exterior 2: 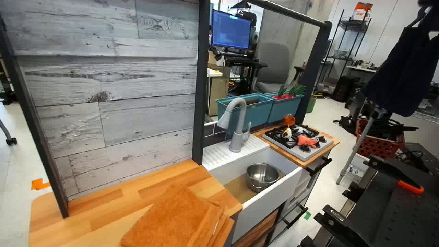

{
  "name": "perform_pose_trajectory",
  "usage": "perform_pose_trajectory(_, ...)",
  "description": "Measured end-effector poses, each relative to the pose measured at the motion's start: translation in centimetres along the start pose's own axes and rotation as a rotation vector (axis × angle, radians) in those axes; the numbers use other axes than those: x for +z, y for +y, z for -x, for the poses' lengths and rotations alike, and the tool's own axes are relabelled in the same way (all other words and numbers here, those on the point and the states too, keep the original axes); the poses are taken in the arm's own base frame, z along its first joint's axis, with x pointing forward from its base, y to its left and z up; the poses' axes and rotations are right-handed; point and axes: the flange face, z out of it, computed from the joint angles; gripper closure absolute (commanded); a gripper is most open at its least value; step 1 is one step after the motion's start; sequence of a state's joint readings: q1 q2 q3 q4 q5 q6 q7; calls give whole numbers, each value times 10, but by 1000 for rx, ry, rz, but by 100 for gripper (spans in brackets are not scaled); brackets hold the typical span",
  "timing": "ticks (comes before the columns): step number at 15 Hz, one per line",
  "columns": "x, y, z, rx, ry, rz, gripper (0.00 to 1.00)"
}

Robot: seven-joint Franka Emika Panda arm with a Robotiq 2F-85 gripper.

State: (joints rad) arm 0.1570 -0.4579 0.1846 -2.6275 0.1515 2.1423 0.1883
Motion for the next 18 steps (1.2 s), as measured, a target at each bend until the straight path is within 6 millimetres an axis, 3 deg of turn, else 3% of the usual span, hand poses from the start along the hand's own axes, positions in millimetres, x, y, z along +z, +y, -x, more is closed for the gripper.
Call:
perform_pose_trajectory(4, 4, -2, -4, 10, -13, 1, 0)
perform_pose_trajectory(6, 17, -8, -23, 52, -21, -6, 0)
perform_pose_trajectory(9, 58, -11, -62, 160, -10, 8, 0)
perform_pose_trajectory(15, 168, -6, -123, 305, -23, 172, 0)
perform_pose_trajectory(18, 188, -8, -138, 317, -41, 176, 0)
